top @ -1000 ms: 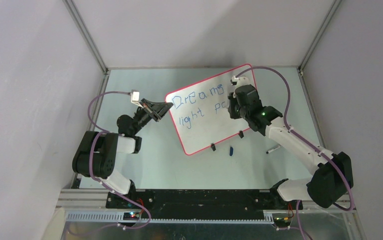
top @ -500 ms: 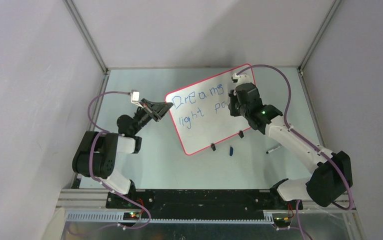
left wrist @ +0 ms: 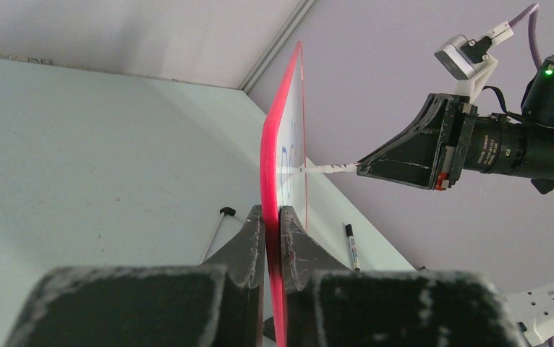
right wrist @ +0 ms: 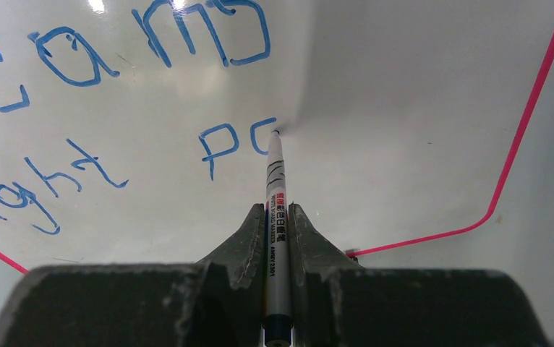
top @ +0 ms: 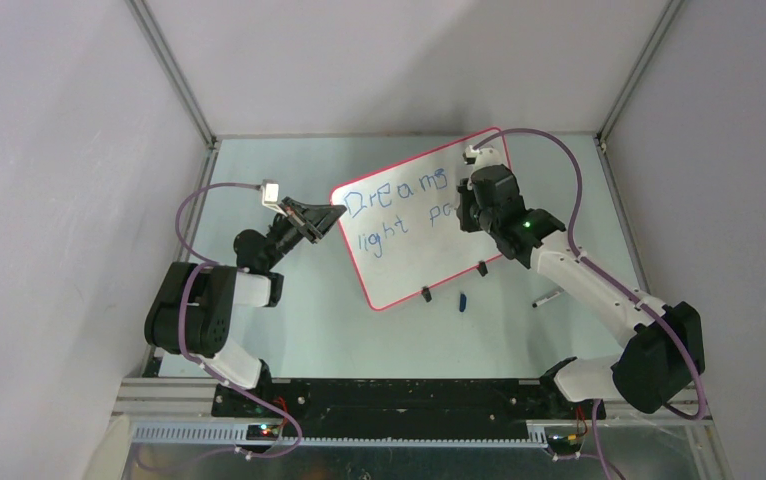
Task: Write a sentence on the whiteboard
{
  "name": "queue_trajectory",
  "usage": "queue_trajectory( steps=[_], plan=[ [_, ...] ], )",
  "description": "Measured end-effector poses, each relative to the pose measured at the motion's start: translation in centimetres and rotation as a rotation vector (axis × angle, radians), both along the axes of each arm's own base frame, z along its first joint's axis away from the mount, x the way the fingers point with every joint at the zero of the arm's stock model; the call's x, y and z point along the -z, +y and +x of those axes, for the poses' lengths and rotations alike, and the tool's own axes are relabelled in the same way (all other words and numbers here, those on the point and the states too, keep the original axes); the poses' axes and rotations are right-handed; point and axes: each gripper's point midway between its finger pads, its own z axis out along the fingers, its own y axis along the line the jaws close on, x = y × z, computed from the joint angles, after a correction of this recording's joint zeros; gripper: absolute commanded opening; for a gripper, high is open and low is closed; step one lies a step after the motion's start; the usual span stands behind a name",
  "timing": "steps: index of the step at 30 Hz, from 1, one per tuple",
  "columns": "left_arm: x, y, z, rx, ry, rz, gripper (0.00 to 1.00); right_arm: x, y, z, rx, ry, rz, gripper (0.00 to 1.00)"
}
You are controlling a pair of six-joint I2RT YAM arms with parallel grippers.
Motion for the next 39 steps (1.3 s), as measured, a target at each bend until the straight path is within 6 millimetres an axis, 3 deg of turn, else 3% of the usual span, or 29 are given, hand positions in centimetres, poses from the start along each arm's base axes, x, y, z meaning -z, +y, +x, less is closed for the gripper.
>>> queue_trajectory(
  steps=[39],
  plan=[
    [-0.06, -0.02, -0.15, 0.001, -0.003, 0.001, 0.00, 0.18, -0.54, -0.26, 0.013, 0.012, 0.000, 0.00]
  ],
)
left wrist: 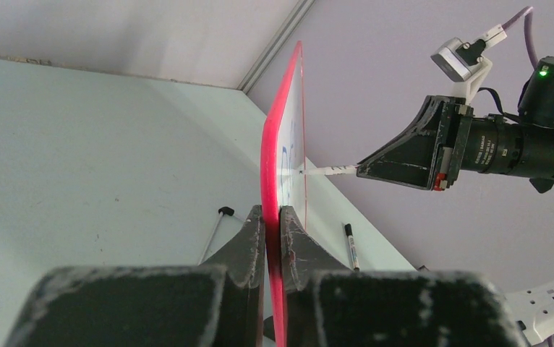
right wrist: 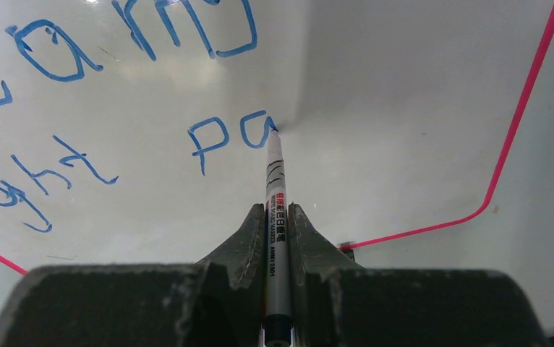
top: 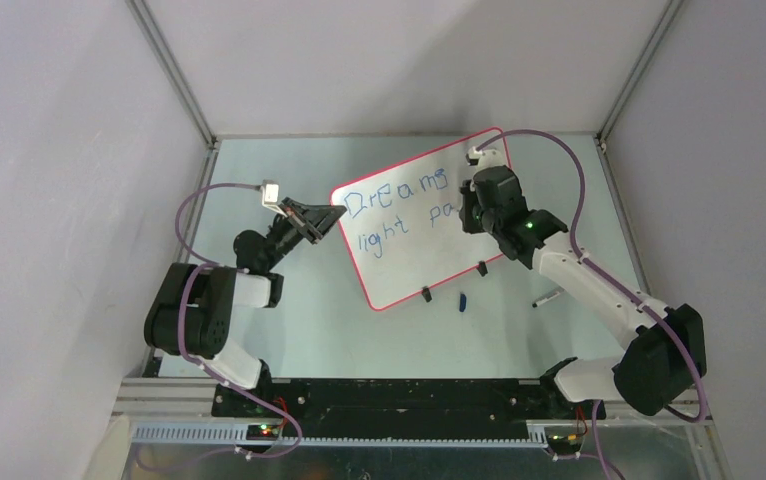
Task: Write a sentence on the whiteboard
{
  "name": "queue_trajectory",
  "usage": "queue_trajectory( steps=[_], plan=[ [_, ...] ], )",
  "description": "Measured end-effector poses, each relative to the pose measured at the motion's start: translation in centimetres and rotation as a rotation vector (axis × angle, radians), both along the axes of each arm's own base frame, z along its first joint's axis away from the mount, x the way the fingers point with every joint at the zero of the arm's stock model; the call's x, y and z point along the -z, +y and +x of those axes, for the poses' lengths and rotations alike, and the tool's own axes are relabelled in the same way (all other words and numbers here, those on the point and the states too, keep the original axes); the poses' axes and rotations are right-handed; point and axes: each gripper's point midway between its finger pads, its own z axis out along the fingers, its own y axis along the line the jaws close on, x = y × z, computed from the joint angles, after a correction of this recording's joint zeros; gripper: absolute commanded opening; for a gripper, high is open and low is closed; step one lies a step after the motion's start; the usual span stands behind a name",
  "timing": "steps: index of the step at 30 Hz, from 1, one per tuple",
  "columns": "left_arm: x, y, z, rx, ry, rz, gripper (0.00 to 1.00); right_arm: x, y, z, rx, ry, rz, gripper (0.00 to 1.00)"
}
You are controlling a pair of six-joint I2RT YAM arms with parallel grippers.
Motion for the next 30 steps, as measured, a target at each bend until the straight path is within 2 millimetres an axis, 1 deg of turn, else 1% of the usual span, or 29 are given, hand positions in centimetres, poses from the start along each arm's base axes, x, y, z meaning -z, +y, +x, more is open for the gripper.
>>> queue_trajectory(
  steps=[10, 16, 19, 25, 30],
  plan=[
    [0.0, 0.0, -0.1, 0.000, -0.007, 0.004, 0.00, 0.4, -0.3, -0.2, 0.008, 0.012, -0.013, 0.00],
    [0.0, 0.0, 0.0, -0.001, -0.007, 0.004, 0.00, 0.2, -0.4, -0.3, 0.007, 0.006, -0.009, 0.00],
    [0.0, 0.0, 0.0, -0.001, -0.007, 0.004, 0.00, -0.7, -0.6, -0.6, 0.007, -0.016, 0.005, 0.00],
    [0.0, 0.0, 0.0, -0.001, -0.006, 0.004, 0.00, -3.8, -1.1, -1.1, 0.012, -0.096, 0.053, 0.00],
    [0.0, 0.0, 0.0, -0.001, -0.006, 0.004, 0.00, -4.4, -1.3, -0.9, 0.017, -0.116, 0.065, 0.00]
  ],
)
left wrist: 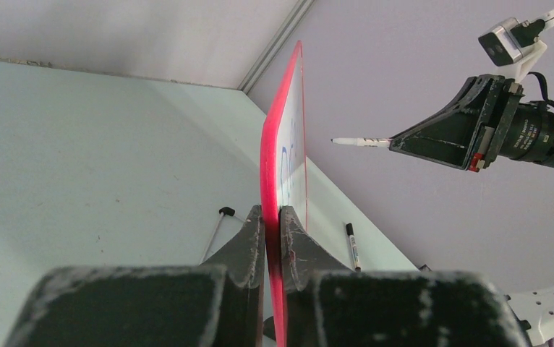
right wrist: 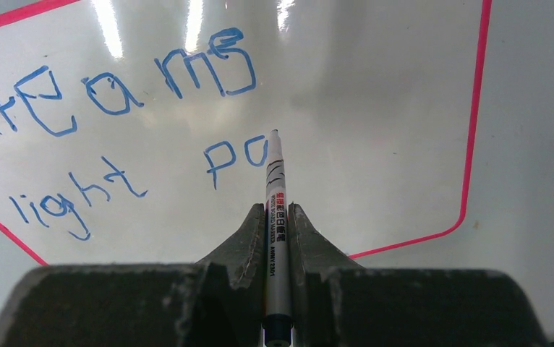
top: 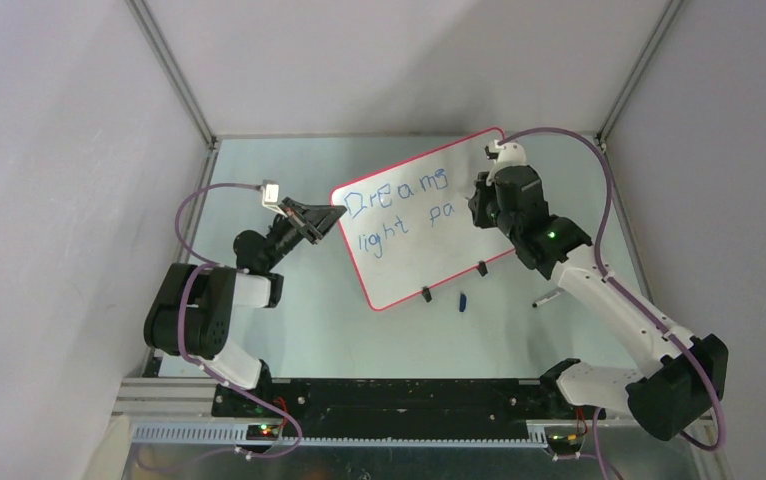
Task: Write a sentence on the whiteboard
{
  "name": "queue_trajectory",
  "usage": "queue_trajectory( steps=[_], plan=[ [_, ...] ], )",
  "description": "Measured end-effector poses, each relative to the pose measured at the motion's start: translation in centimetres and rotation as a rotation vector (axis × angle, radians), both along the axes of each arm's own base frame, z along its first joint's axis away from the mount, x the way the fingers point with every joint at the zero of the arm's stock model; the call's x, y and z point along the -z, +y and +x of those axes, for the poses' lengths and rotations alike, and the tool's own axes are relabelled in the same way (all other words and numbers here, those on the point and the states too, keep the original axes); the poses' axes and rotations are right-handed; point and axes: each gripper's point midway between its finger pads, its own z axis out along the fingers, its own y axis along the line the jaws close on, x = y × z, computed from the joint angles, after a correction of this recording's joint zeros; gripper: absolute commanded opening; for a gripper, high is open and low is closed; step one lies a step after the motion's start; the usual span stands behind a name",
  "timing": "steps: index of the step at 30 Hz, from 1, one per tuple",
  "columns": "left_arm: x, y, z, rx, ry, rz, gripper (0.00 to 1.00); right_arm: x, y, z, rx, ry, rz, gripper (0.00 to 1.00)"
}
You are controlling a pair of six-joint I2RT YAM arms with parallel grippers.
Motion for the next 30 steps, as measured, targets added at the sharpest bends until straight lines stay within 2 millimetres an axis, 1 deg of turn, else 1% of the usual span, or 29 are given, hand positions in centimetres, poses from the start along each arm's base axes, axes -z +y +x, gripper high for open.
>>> queue_trajectory(
  steps=[5, 13, 21, 30],
  plan=[
    [0.0, 0.0, 0.0, 0.000, 0.000, 0.000, 0.00, 0.1, -0.1, 0.3, 0.004, -0.001, 0.000, 0.00],
    [0.0, 0.0, 0.0, 0.000, 0.000, 0.000, 0.00, 1.4, 0.1, 0.9, 0.002, 0.026, -0.017, 0.00],
    [0.0, 0.0, 0.0, 0.000, 0.000, 0.000, 0.00, 1.4, -0.1, 1.2, 0.006, 0.023, -0.021, 0.00],
    [0.0, 0.0, 0.0, 0.000, 0.000, 0.000, 0.00, 2.5, 0.1, 1.5, 0.003, 0.046, -0.041, 0.00]
  ],
)
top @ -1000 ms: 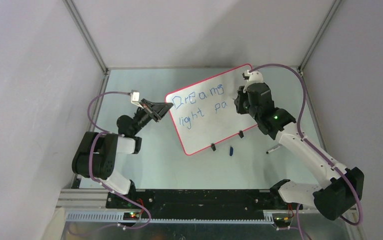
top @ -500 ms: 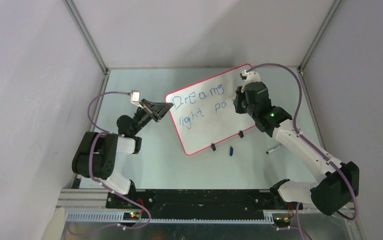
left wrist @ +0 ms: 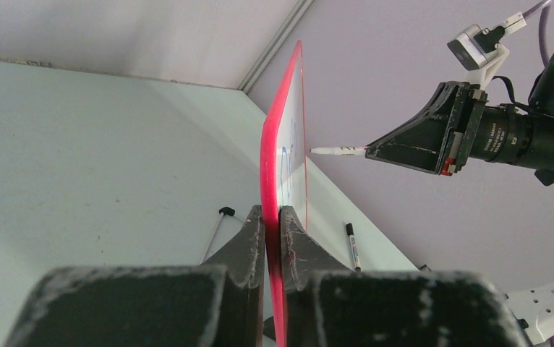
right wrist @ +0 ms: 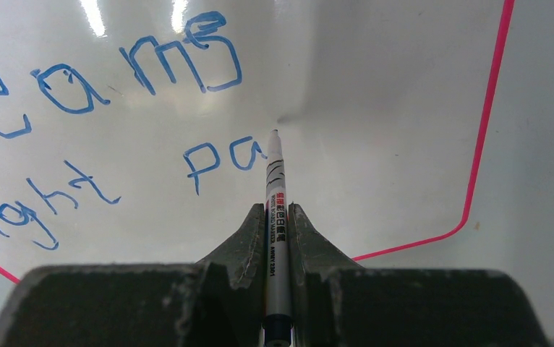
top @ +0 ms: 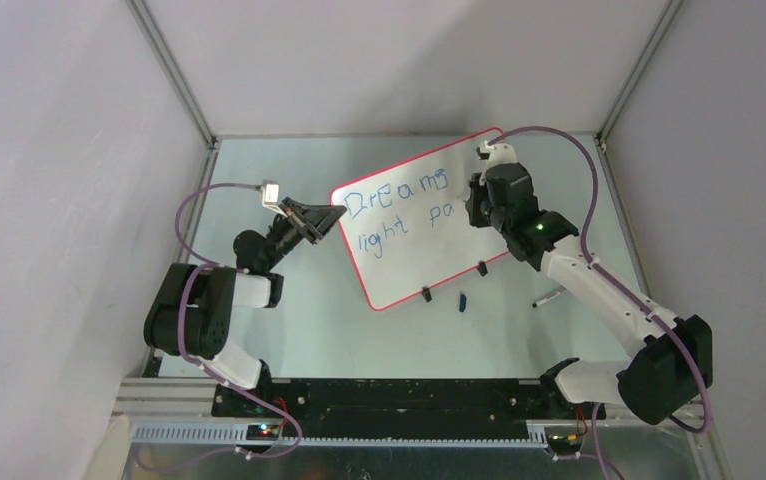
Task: Write a sentence on the whiteboard
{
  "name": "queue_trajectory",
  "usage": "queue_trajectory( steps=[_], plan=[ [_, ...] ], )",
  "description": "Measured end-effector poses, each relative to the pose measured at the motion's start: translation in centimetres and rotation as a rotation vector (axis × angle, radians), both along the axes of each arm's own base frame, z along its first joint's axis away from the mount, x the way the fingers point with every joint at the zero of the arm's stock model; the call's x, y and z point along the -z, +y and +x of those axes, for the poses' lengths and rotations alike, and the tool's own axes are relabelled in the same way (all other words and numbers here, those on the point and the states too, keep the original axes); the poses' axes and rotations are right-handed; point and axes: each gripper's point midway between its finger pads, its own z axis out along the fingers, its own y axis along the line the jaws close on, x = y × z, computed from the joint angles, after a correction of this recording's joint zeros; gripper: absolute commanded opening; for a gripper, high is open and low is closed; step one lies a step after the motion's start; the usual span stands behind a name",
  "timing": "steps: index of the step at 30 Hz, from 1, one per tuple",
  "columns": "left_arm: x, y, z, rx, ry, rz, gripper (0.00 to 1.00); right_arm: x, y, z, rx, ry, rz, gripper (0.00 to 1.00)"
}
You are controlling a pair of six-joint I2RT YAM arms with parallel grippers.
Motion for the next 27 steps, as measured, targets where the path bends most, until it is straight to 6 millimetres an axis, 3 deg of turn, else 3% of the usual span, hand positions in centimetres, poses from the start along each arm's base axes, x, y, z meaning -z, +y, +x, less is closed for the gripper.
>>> queue_trajectory(
  steps=[27],
  plan=[
    [0.0, 0.0, 0.0, -0.001, 0.001, 0.000, 0.00, 1.6, 0.1, 0.6, 0.010, 0.032, -0.024, 0.00]
  ],
)
